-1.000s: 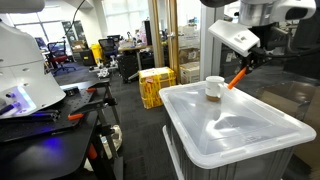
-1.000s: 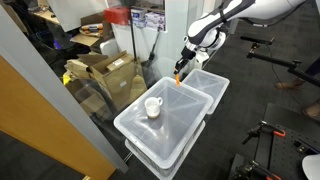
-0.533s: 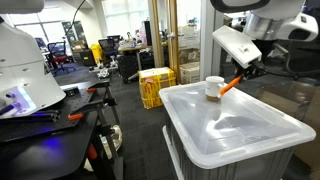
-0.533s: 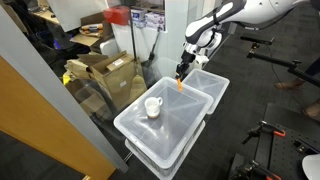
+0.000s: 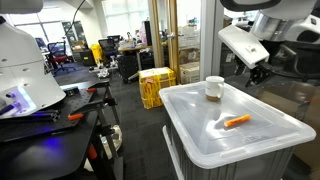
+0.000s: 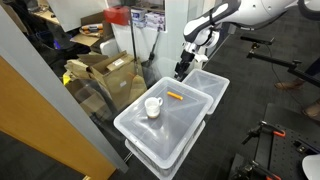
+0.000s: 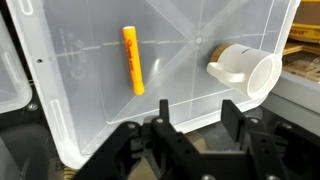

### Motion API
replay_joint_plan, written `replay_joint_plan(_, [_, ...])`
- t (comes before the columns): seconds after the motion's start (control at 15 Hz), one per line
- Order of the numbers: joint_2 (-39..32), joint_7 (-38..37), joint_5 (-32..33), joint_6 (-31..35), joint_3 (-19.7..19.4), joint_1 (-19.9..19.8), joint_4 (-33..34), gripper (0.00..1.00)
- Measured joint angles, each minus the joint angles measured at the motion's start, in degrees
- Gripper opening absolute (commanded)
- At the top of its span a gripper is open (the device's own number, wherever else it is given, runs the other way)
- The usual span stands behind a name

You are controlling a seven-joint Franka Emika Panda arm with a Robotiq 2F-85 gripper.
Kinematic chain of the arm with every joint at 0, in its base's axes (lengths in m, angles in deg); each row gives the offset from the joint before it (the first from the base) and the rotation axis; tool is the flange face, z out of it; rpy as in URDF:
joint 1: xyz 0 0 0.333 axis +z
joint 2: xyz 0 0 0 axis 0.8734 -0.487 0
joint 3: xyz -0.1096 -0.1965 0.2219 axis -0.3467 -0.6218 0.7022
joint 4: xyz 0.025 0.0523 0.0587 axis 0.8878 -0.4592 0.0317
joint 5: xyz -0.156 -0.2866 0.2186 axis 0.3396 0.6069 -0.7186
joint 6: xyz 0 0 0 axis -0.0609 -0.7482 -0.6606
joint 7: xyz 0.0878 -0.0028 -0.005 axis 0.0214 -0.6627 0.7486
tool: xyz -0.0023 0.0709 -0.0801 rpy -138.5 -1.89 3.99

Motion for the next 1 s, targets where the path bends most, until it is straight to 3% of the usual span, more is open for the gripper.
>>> replay_joint_plan(0.13, [0.01,-0.01,-0.02,0.00,-0.69,1.03,0.49,1.00])
replay_joint_plan(0.4, [1.47,0.01,0.02,4.52,-1.48,4.14,-0.78,1.00])
replay_joint_plan(1.0, [11.15,0.17,1.10,22.94,-2.21,11.28,-15.24,1.00])
